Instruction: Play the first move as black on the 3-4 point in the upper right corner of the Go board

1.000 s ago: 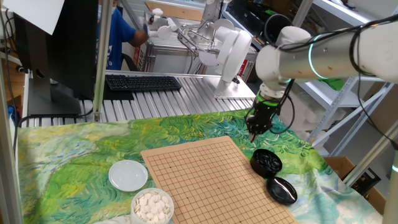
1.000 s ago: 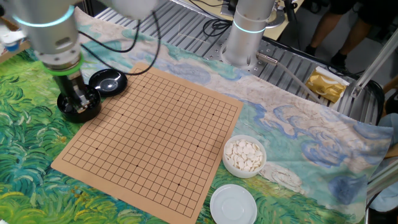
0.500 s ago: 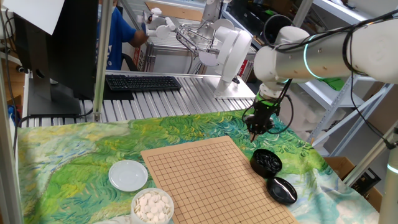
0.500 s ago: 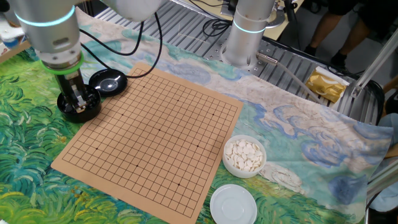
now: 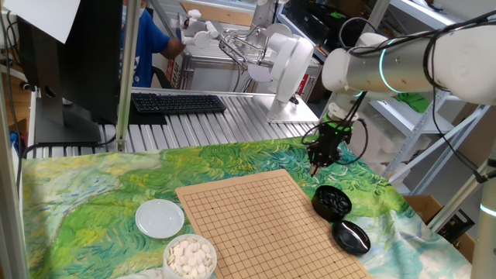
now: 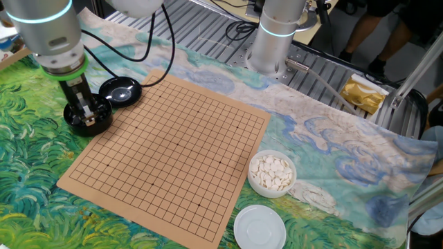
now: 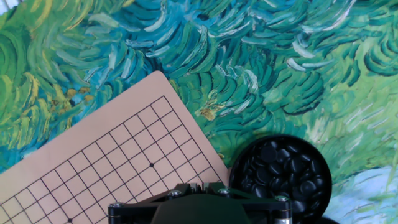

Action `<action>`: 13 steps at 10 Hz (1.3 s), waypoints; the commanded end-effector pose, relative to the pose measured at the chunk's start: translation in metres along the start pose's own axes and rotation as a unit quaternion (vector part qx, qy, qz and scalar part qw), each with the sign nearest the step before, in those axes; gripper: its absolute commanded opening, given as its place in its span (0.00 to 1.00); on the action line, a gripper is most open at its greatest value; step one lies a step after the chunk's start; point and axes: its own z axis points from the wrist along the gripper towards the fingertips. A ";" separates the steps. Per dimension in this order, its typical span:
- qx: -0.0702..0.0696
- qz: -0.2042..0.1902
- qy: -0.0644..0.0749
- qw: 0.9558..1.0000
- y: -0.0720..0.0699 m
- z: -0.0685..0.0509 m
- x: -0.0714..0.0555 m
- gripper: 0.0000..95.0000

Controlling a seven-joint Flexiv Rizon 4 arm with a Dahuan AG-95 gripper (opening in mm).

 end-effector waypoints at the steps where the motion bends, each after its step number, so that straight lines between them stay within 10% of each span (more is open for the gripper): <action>1: -0.004 -0.007 0.004 1.000 -0.001 0.000 0.002 0.00; 13: 0.003 -0.029 0.018 0.999 -0.001 0.000 0.002 0.00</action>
